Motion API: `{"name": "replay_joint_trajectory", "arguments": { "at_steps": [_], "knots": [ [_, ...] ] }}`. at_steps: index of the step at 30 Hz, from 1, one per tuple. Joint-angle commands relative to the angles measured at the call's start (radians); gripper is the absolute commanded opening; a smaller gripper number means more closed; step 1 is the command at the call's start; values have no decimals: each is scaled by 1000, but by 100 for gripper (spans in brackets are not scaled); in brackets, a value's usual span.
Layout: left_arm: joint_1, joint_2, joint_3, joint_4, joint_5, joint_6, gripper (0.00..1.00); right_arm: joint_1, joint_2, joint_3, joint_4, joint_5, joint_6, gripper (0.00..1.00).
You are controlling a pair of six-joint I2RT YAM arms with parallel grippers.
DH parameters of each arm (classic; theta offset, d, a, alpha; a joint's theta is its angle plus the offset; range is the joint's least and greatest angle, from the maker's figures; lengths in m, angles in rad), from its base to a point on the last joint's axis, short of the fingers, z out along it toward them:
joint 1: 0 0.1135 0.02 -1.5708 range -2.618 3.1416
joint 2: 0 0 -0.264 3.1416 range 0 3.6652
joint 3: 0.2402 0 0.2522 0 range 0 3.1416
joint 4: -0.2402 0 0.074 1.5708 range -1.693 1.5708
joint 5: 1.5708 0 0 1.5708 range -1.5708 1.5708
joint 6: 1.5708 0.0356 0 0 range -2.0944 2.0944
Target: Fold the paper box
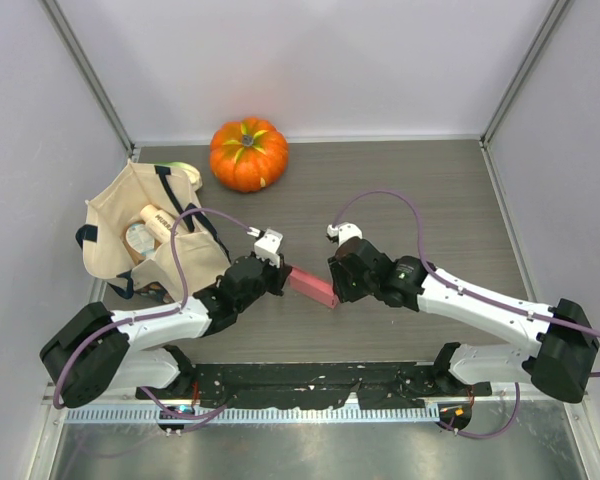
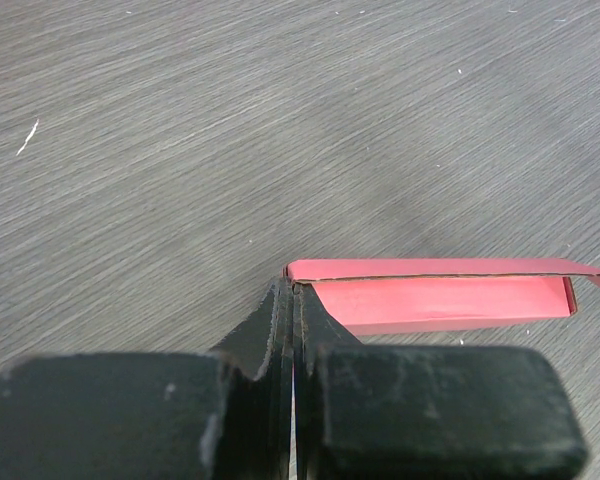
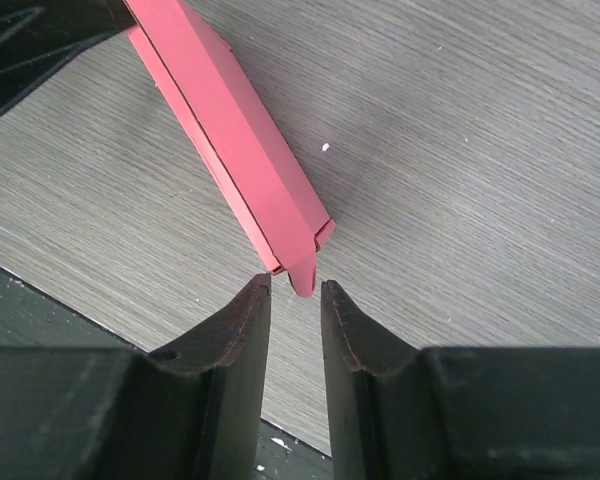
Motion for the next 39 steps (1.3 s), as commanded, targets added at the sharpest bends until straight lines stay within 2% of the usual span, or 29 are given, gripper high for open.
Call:
{"name": "replay_joint_trajectory", "arguments": {
  "at_steps": [1, 9, 23, 32, 39],
  "knots": [
    [-8, -1, 18, -74, -25, 0, 0, -2, -10, -10, 16, 5, 4, 31],
    [-18, 8, 26, -74, -29, -1, 0, -2, 23, -27, 52, 0, -18, 28],
    [-43, 0, 30, -92, -46, 8, 0, -2, 27, -10, 69, -23, 53, 1],
    [-68, 22, 44, -95, -61, 11, 0, -10, 47, 17, 66, -25, 221, 1],
    [-77, 25, 43, -94, -69, 12, 0, -80, 40, -8, 72, -75, 384, 1]
  ]
}}
